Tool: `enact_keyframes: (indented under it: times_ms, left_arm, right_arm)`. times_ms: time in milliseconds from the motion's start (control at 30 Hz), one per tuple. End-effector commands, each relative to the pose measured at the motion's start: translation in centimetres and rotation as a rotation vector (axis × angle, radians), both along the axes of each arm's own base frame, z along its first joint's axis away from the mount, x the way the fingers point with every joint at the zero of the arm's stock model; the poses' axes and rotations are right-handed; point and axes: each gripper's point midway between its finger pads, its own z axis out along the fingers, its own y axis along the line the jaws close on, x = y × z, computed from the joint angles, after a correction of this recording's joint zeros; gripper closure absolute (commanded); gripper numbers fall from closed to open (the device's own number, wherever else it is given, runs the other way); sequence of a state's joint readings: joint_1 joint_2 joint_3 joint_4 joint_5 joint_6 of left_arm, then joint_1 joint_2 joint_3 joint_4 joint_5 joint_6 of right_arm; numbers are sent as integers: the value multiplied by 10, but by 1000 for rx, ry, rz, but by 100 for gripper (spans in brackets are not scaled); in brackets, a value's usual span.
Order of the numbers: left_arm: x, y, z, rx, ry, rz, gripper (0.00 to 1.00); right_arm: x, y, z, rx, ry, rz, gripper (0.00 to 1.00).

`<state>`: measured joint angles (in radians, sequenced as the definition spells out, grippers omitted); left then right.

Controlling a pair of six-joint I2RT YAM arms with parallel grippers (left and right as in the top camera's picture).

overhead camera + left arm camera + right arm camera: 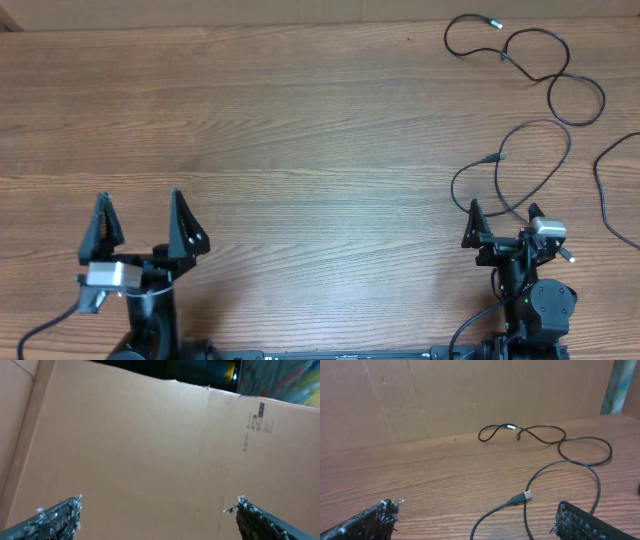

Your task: Untangle cables

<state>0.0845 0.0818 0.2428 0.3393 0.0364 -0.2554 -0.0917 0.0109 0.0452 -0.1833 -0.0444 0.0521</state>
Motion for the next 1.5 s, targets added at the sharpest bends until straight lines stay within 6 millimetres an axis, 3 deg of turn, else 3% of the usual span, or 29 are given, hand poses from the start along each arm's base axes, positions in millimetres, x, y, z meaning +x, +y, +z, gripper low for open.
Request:
enact_keyframes:
  times_ms: [0, 333, 700, 1467]
  left_arm:
    - [-1, 7, -21, -10, -7, 49, 0]
    - [31, 18, -112, -36, 231, 106, 0]
    - [39, 21, -194, -18, 572, 129, 0]
    - [40, 15, -194, 30, 574, 103, 1]
  right_arm:
    - [-1, -2, 6, 2, -18, -13, 0]
    - [-1, -2, 6, 2, -18, -13, 0]
    - [-1, -2, 6, 2, -18, -13, 0]
    - [-1, -2, 6, 2, -18, -13, 0]
